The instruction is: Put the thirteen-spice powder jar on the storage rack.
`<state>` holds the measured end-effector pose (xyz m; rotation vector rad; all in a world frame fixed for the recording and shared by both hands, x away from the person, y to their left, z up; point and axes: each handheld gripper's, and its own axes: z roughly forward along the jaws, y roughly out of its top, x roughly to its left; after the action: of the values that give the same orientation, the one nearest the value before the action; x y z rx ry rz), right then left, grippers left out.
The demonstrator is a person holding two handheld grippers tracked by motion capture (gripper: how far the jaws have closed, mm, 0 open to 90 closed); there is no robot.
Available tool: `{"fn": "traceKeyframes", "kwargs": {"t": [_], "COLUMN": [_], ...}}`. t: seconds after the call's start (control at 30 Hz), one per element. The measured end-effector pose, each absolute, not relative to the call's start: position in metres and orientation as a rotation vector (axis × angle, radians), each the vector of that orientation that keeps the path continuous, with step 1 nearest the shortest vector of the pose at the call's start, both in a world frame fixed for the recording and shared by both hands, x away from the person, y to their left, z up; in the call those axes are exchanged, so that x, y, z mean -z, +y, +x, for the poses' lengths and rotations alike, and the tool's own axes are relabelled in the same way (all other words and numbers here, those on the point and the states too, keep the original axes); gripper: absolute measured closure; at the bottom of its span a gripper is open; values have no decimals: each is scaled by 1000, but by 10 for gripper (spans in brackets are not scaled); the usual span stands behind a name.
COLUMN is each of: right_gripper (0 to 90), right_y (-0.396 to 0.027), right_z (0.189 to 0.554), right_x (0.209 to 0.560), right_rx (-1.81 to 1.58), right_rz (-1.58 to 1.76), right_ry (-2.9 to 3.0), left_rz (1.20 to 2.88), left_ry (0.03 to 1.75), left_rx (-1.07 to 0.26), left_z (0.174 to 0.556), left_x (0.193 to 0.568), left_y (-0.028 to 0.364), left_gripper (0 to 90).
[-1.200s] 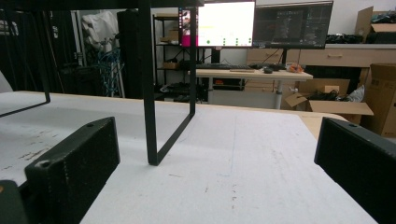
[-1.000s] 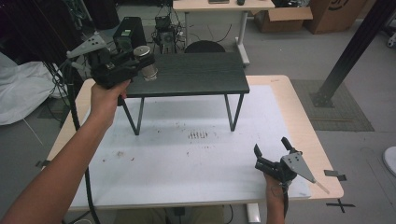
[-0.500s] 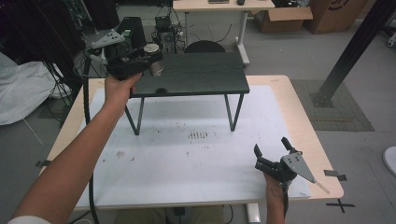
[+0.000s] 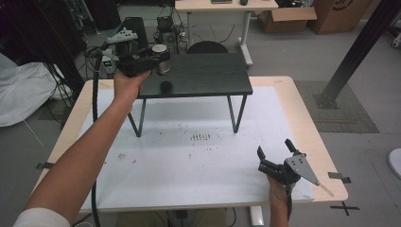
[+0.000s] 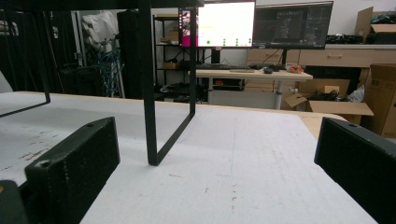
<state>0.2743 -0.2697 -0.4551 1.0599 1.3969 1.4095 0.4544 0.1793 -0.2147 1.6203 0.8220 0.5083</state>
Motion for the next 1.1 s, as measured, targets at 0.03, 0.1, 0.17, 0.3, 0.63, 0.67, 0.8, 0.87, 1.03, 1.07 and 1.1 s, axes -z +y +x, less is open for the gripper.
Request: {"fn": "traceKeyframes", "kwargs": {"t": [0.03, 0.1, 0.17, 0.3, 0.63, 0.67, 0.8, 0.87, 1.03, 1.07, 1.1], "right_gripper": [0, 0, 0, 0, 0, 0, 0, 0, 0, 0, 0], "right_y": [-270, -270, -270, -270, -270, -270, -270, -270, -270, -270, -270], "right_z": [274, 274, 274, 274, 274, 274, 274, 274, 274, 274, 274], "right_x": [455, 455, 455, 455, 455, 455, 455, 455, 455, 455, 455], "right_rx": [-1410, -1410, -1410, -1410, -1410, -1410, -1411, -1411, -1412, -1411, -1411], "right_rz": [1060, 1060, 1060, 1060, 1059, 1060, 1059, 1060, 1059, 1059, 1060], "right_ry": [1397, 1396, 1397, 1397, 1396, 1396, 1395, 1395, 1394, 1395, 1395], "left_rz": [1629, 1644, 1664, 1693, 1746, 1751, 1763, 1762, 1753, 1753, 1748], "left_ry": [828, 835, 839, 853, 865, 866, 865, 867, 861, 861, 859], "left_rx": [-508, -513, -521, -523, -538, -541, -545, -545, -527, -527, -512], "left_z": [456, 457, 458, 459, 460, 460, 460, 460, 459, 459, 459], "left_x": [216, 218, 219, 222, 225, 225, 227, 227, 226, 226, 225], "left_y": [178, 176, 175, 174, 171, 171, 170, 171, 172, 172, 174], "left_gripper": [489, 489, 489, 489, 489, 488, 488, 487, 453, 443, 426]}}
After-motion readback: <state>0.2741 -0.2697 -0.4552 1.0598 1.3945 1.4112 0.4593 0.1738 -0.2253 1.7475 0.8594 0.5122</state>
